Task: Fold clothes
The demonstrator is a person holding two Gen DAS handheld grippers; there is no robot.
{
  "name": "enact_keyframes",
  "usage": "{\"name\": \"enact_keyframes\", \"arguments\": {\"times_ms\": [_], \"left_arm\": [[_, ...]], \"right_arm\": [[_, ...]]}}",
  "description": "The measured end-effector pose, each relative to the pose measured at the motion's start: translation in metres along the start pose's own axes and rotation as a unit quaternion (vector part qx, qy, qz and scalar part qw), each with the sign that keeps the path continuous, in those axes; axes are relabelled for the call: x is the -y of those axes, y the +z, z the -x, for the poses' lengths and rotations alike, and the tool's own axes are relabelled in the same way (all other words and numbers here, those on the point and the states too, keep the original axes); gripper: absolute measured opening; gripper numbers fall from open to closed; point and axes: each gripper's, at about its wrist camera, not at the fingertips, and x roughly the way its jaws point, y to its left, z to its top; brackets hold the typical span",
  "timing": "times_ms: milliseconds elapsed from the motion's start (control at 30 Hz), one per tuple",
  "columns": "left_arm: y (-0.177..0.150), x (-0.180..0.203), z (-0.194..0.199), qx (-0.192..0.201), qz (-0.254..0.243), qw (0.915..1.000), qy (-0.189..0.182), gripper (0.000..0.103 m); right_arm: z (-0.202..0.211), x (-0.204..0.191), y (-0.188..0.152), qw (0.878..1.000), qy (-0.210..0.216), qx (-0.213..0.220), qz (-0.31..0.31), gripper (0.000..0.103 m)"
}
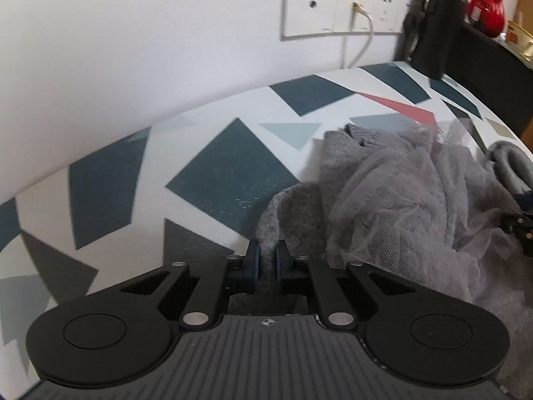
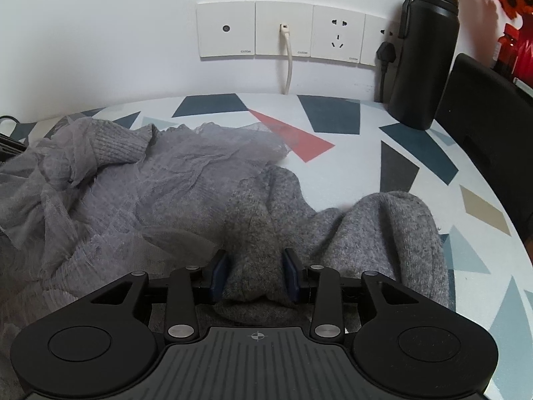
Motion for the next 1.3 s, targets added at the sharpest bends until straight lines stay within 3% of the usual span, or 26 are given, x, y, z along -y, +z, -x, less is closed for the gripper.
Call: {"name": "enact_keyframes", "arguments": {"times_ms": [100,200,300,367,500,633,833,1033,1100,1300], "left_arm": [[-0.008,-0.013,0.021,0.036,0.041,0.9982,0.024,0.009],[-0.020,-0.033,0.050,0.081,0.092,0.9902,0.068,0.008],[-0.044,-0.062,0.084,0.112,0.155,0.9724,0.134,0.008],[-0.063,-0.082,0.106,0.125,0.198,0.9546,0.184,0.008],[-0.103,-0.114,0.136,0.118,0.266,0.9236,0.249,0.008],[-0.131,-0.129,0.145,0.082,0.293,0.9136,0.270,0.009],[-0.129,-0.111,0.147,0.079,0.272,0.9197,0.272,0.013],[-0.104,-0.075,0.149,0.110,0.193,0.9387,0.264,0.021],[-0.096,-0.065,0.143,0.110,0.158,0.9472,0.257,0.045],[-0.092,-0.046,0.109,0.061,0.058,0.9781,0.191,0.066]], "right_arm": [[-0.001,0.000,0.001,1.000,0.002,-0.001,-0.001,0.038],[-0.004,0.000,0.003,1.000,0.011,-0.003,0.002,0.048],[-0.006,-0.003,0.004,1.000,0.011,-0.005,0.012,0.055],[-0.008,-0.004,0.005,1.000,0.010,-0.007,0.011,0.060],[-0.014,-0.007,0.011,1.000,0.013,-0.017,0.010,0.077],[-0.020,-0.014,0.015,0.999,0.016,-0.031,0.019,0.091],[-0.022,-0.013,0.023,0.999,0.019,-0.047,0.010,0.092],[0.001,0.012,0.037,0.998,0.033,-0.034,-0.044,0.087],[0.008,0.023,0.040,0.998,0.030,-0.023,-0.051,0.077],[0.015,0.062,0.037,0.997,-0.013,-0.033,-0.076,0.063]]}}
